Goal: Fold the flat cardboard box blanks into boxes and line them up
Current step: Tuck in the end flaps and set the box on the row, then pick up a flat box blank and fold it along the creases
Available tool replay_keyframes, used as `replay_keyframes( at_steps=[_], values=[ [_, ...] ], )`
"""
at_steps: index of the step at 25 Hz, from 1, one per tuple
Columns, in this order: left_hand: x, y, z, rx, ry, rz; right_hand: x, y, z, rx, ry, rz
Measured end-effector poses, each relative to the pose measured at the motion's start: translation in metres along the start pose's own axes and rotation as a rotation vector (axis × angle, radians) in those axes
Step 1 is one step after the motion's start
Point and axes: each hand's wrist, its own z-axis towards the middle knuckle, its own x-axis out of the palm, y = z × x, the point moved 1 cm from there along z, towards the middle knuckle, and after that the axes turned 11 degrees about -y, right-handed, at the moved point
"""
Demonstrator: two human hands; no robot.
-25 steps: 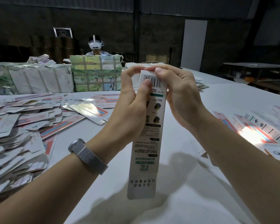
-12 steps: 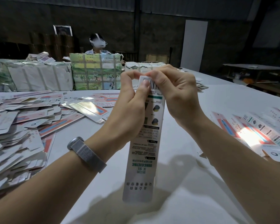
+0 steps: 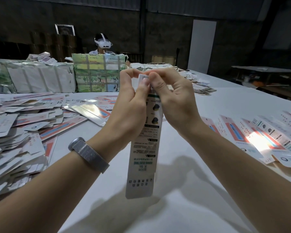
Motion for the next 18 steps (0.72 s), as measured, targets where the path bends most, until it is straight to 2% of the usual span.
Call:
replay_keyframes(
  at_steps=[5,7,9,11,13,15,18],
  values=[
    [-0.001,0.000,0.009,-0.031,-0.043,-0.067,0.002,0.006,-0.001,0.034,0.010,-0.274],
    [-0.001,-0.001,0.012,-0.118,-0.028,-0.150,0.004,0.013,-0.005,-0.077,-0.008,-0.368],
    [-0.003,-0.004,0.015,-0.232,-0.026,-0.332,0.007,0.018,-0.011,-0.185,0.046,-0.480],
    [-0.004,-0.007,0.017,-0.313,0.044,-0.469,0.006,0.019,-0.011,-0.237,0.064,-0.627],
    [-0.005,-0.007,0.016,-0.345,0.131,-0.393,0.000,0.015,-0.006,-0.224,0.039,-0.669],
    [-0.003,0.005,0.016,-0.363,0.177,-0.158,-0.011,0.002,0.005,-0.172,0.061,-0.717],
    [0.001,0.019,0.015,-0.321,0.111,0.071,-0.050,-0.041,0.029,0.004,0.149,-1.111]
  ],
)
